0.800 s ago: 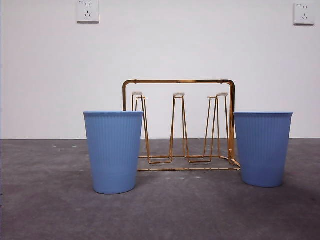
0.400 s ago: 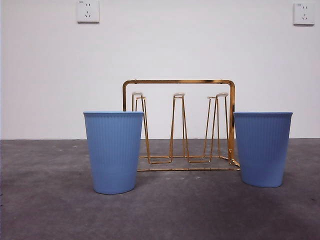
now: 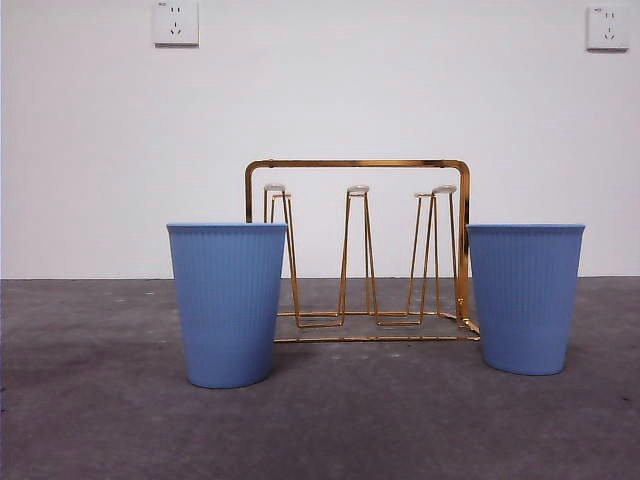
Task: Pick up cup 1,put cup 1 in the cup rack,pick up cup 2,put cup 2 in the cup rack
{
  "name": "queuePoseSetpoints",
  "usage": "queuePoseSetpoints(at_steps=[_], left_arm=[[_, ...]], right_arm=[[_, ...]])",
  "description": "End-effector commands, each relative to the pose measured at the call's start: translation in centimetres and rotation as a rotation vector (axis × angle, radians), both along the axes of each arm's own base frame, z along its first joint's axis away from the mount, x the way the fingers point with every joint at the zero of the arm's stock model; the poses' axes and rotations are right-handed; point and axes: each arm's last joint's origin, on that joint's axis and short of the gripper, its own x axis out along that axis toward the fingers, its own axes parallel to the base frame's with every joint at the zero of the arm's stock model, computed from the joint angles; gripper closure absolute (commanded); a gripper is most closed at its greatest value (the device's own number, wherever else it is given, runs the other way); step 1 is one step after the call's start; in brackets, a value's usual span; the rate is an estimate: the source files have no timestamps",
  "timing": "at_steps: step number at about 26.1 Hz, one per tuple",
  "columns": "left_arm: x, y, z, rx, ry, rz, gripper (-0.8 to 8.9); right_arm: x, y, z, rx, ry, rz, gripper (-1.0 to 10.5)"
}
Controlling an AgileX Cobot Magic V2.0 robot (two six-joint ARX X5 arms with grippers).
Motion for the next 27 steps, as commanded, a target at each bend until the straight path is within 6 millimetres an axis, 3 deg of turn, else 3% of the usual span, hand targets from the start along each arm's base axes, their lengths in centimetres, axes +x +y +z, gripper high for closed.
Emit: queuePoseSetpoints(at_steps=[1, 6, 14, 16, 17, 19, 20, 23, 27], left_arm=[[0.3, 0.0, 1.2, 0.055, 0.016, -0.039, 8.19], [1.1, -0.3, 2.8, 0.139, 0.101, -0.106, 8.19], [2.3, -0.9, 3.6, 0.182, 0.153, -0.193, 8.03], [2.6, -1.1, 3.6, 0.180, 0.165, -0.205, 6.72], [2.7, -1.1, 3.6, 0.179, 0.169, -0.210, 5.54], [2.8, -1.3, 3.6, 0.171, 0.180, -0.230, 1.47], [2.8, -1.5, 3.8, 0.161, 0.177, -0.262, 0.91], [3.0, -2.0, 4.7, 0.142, 0.147, -0.335, 0.91], [3.4, -2.7, 6.0, 0.129, 0.119, -0.420, 0.92]], right_arm=[[0.4, 0.0, 1.3, -0.038, 0.043, 0.031, 9.6], [1.4, 0.2, 2.2, 0.001, 0.116, 0.089, 9.6], [1.6, 0.3, 2.2, 0.018, 0.128, 0.120, 9.4], [1.6, 0.3, 2.2, 0.018, 0.121, 0.120, 8.7], [1.7, 0.3, 2.3, 0.019, 0.117, 0.121, 8.0], [1.7, 0.3, 2.4, 0.038, 0.113, 0.132, 5.6], [1.6, 0.4, 2.5, 0.049, 0.108, 0.146, 4.2], [2.2, 0.4, 2.7, 0.059, 0.114, 0.156, 3.8], [4.9, 0.5, 1.9, 0.112, 0.212, 0.154, 3.8]])
